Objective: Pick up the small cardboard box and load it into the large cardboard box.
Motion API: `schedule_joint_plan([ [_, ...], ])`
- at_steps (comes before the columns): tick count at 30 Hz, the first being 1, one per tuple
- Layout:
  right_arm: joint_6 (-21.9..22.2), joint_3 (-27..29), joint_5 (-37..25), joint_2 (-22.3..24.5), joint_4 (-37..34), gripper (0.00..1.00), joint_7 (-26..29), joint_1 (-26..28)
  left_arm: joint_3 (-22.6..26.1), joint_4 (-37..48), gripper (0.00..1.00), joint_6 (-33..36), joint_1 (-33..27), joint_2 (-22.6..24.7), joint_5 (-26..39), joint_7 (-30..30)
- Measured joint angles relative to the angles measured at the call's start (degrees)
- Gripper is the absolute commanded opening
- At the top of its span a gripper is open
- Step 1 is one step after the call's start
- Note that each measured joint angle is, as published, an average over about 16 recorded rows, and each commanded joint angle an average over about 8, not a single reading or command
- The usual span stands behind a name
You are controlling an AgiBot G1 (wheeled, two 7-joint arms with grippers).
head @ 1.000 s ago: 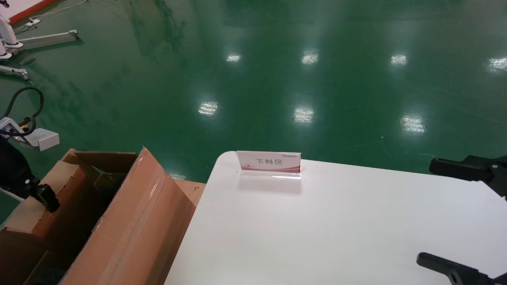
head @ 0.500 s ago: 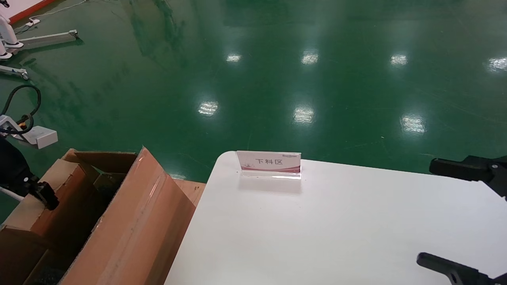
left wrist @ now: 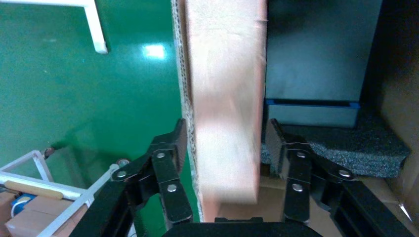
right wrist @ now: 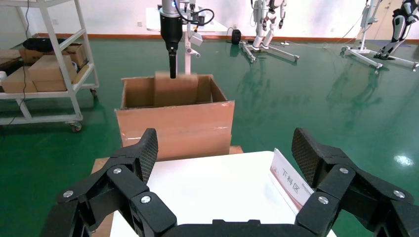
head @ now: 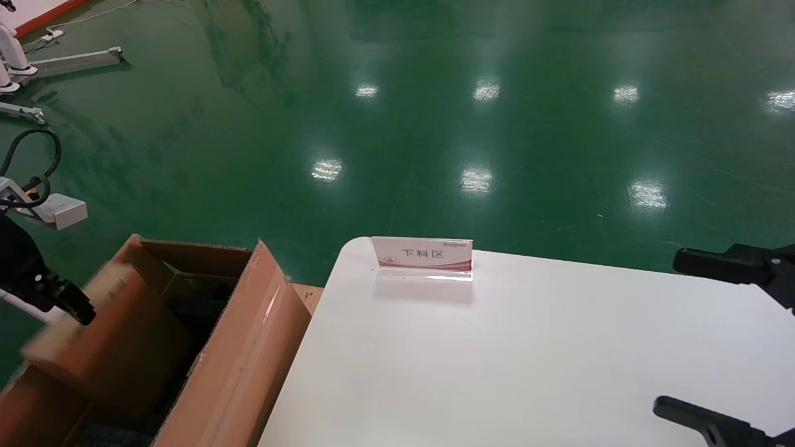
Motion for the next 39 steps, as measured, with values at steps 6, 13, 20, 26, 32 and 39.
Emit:
schedule_joint_plan([
  [6,0.0,0.0,0.0,0.0,0.0,1.00,0.0,0.0,0.0,0.0,1.00,0.1,0.0,0.0,0.0,0.0],
  [13,0.0,0.0,0.0,0.0,0.0,1.00,0.0,0.0,-0.1,-0.1,1.00,0.3,-0.2,0.2,-0.2,0.1],
  [20,0.0,0.0,0.0,0.0,0.0,1.00,0.0,0.0,-0.8,-0.5,1.00,1.2,-1.5,1.1,-1.0,1.3],
  [26,0.0,0.0,0.0,0.0,0.0,1.00,0.0,0.0,-2.5,-1.3,1.00,3.1,-4.3,2.2,-2.9,4.1],
  [32,0.0,0.0,0.0,0.0,0.0,1.00,0.0,0.0,-5.6,-2.8,1.00,6.4,-8.2,2.3,-6.3,9.0],
  [39,0.0,0.0,0.0,0.0,0.0,1.00,0.0,0.0,-10.5,-6.3,1.00,10.7,-11.7,0.3,-12.2,15.6],
])
